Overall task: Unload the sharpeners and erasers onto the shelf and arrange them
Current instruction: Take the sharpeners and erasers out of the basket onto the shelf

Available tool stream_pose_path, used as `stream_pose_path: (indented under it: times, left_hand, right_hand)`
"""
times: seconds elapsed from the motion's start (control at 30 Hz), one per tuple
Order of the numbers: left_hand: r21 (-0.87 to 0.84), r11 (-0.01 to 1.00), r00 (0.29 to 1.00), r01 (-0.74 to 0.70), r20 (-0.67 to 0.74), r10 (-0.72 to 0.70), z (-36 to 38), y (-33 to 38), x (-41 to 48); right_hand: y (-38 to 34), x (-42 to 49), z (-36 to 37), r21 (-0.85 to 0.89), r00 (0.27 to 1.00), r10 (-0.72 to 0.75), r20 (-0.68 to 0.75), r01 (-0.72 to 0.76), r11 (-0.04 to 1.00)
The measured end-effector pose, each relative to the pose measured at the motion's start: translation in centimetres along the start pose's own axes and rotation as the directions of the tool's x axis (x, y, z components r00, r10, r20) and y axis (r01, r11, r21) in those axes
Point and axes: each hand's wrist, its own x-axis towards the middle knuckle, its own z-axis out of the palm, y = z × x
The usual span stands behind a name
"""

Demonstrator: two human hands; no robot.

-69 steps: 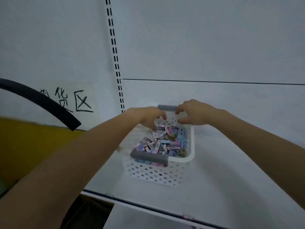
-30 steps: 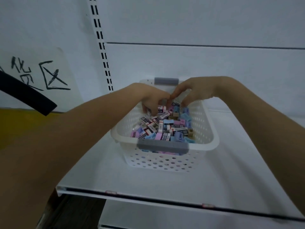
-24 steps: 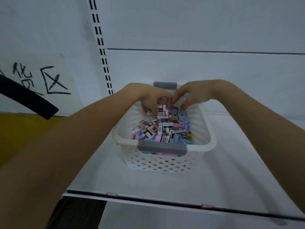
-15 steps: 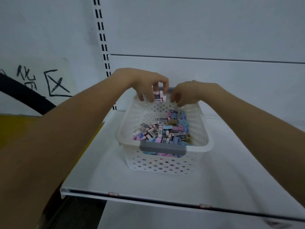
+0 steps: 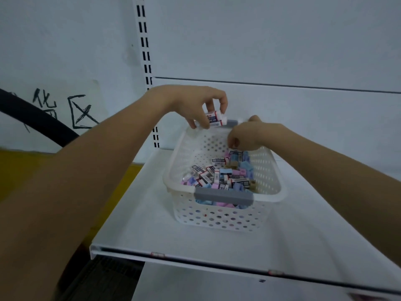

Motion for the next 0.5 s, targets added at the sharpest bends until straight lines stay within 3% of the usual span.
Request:
stream_pose_path:
  times: [0.37, 0.5]
  left_hand:
    - [-0.018, 1.000, 1.000, -0.003, -0.031, 0.003, -0.04, 0.04, -0.25]
    - [-0.004, 1.000, 0.999, -0.013, -0.051, 0.012, -0.25, -0.15, -0.74]
  right_hand:
    - [-0.80, -0.81, -0.24, -0.063, 0.998, 0.058, 0.029, -0.056, 0.996]
    - [-0.72, -0.88, -0.31, 0.010, 0.987, 0.033, -0.159, -0.032, 0.999]
